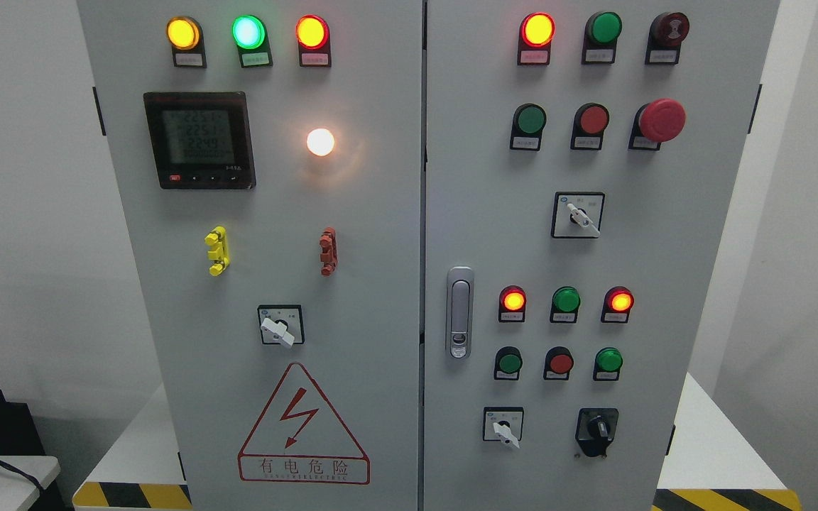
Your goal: Trip black knob to open circuit
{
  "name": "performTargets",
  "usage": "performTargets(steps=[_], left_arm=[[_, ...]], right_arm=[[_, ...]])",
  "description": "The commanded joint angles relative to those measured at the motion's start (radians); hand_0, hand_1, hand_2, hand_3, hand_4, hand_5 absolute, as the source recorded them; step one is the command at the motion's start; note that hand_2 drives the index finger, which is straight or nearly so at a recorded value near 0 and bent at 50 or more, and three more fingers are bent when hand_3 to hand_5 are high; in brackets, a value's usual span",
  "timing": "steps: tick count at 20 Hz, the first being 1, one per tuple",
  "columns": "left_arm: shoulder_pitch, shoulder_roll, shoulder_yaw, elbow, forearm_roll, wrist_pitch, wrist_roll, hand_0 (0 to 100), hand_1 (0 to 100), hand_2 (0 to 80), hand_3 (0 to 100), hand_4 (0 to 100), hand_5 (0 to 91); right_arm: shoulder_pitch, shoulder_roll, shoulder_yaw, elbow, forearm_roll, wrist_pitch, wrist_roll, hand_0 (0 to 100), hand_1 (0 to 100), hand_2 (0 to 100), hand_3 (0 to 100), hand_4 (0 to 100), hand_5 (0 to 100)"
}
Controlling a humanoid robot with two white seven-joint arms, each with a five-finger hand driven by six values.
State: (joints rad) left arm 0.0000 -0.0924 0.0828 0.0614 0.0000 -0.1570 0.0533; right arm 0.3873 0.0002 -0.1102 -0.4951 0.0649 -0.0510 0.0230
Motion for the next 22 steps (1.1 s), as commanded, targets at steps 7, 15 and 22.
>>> performTargets(steps=[7, 15, 22], left_arm=[[-0.008, 0.0, 0.0, 0.0, -0.032, 0.001, 0.0, 12, 39, 0.0, 0, 0, 0.0], [-0.008, 0.0, 0.0, 0.0, -0.034, 0.001, 0.0, 12, 39, 0.0, 0, 0, 0.0], [-0.008, 0.0, 0.0, 0.0, -0.034, 0.001, 0.0, 12, 39, 0.0, 0, 0, 0.0]], right_arm=[[0.358, 0.009, 0.04, -0.463, 0.009, -0.356, 0.028, 13, 44, 0, 20, 21, 11], [0.458, 0.009, 0.029, -0.646, 0.006, -0.663, -0.072, 15, 55, 21, 55, 52, 53], [0.535, 0.017, 0.021, -0.946, 0.007, -0.727, -0.12, 18, 66, 30, 63, 65, 73]])
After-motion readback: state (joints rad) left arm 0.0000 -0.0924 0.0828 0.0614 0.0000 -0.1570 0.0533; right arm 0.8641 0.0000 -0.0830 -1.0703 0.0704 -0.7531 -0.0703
